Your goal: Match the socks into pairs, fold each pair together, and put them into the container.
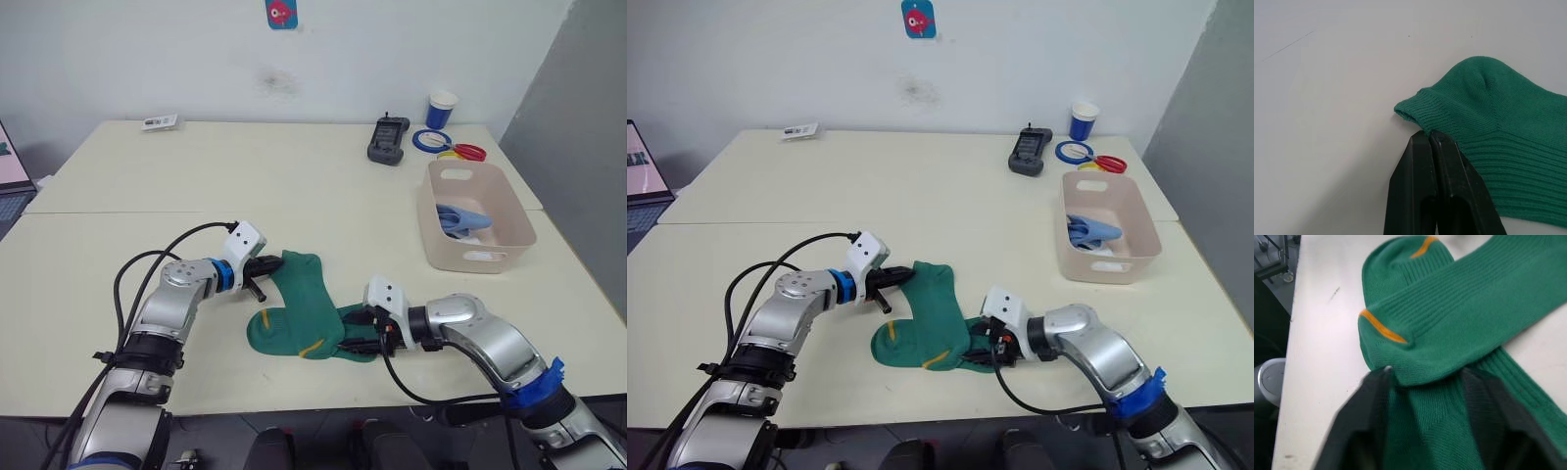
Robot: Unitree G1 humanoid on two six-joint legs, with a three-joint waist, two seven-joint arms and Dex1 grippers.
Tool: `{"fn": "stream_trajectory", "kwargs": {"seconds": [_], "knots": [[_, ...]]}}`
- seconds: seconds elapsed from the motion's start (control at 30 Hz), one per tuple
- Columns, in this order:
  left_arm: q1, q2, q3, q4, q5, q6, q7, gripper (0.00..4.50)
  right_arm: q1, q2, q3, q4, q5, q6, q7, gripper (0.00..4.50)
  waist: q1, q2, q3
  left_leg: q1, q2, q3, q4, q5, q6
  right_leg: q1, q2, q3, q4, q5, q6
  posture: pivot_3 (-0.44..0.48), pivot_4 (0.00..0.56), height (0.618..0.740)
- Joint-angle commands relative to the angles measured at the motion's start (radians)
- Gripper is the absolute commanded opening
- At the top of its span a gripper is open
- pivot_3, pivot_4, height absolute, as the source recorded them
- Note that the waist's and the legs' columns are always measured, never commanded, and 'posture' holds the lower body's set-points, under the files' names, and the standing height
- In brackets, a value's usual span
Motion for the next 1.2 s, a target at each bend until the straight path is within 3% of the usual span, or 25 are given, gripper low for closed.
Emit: {"fn": "stream_trajectory", "kwargs": {"seconds": [0.03, 0.13, 0.63, 0.73, 0.9, 1.2], "knots": [[0.010, 0.007, 0.018, -0.051, -0.007, -0.007, 0.000, 0.00, -0.020, 0.002, 0.001, 0.002, -0.022, -0.042, -0.005, 1.03, 0.000, 0.000, 0.000, 0.000, 0.000, 0.000, 0.000, 0.000, 0.000, 0.000, 0.000, 0.000, 0.000, 0.000, 0.000, 0.000, 0.150, 0.740], [0.019, 0.008, 0.020, -0.063, -0.009, -0.003, 0.002, 0.00, -0.019, 0.009, -0.005, 0.006, -0.024, -0.052, -0.007, 0.02, 0.000, 0.000, 0.000, 0.000, 0.000, 0.000, 0.000, 0.000, 0.000, 0.000, 0.000, 0.000, 0.000, 0.000, 0.000, 0.000, 0.150, 0.740], [0.043, 0.024, 0.040, -0.094, -0.019, 0.000, -0.001, 0.00, -0.016, 0.007, -0.077, -0.046, 0.076, 0.054, -0.001, 0.02, 0.000, 0.000, 0.000, 0.000, 0.000, 0.000, 0.000, 0.000, 0.000, 0.000, 0.000, 0.000, 0.000, 0.000, 0.000, 0.000, 0.150, 0.740], [0.040, 0.024, 0.039, -0.091, -0.019, 0.000, -0.001, 0.00, -0.020, 0.003, -0.075, -0.044, 0.092, 0.090, 0.006, 0.57, 0.000, 0.000, 0.000, 0.000, 0.000, 0.000, 0.000, 0.000, 0.000, 0.000, 0.000, 0.000, 0.000, 0.000, 0.000, 0.000, 0.150, 0.740], [0.043, 0.026, 0.039, -0.093, -0.019, 0.001, -0.003, 0.00, -0.023, 0.005, -0.090, -0.053, 0.114, 0.129, -0.003, 2.27, 0.000, 0.000, 0.000, 0.000, 0.000, 0.000, 0.000, 0.000, 0.000, 0.000, 0.000, 0.000, 0.000, 0.000, 0.000, 0.000, 0.150, 0.740], [0.040, 0.025, 0.034, -0.095, -0.020, 0.003, -0.003, 0.00, -0.026, 0.008, -0.103, -0.072, 0.178, 0.226, -0.011, 2.27, 0.000, 0.000, 0.000, 0.000, 0.000, 0.000, 0.000, 0.000, 0.000, 0.000, 0.000, 0.000, 0.000, 0.000, 0.000, 0.000, 0.150, 0.740]]}}
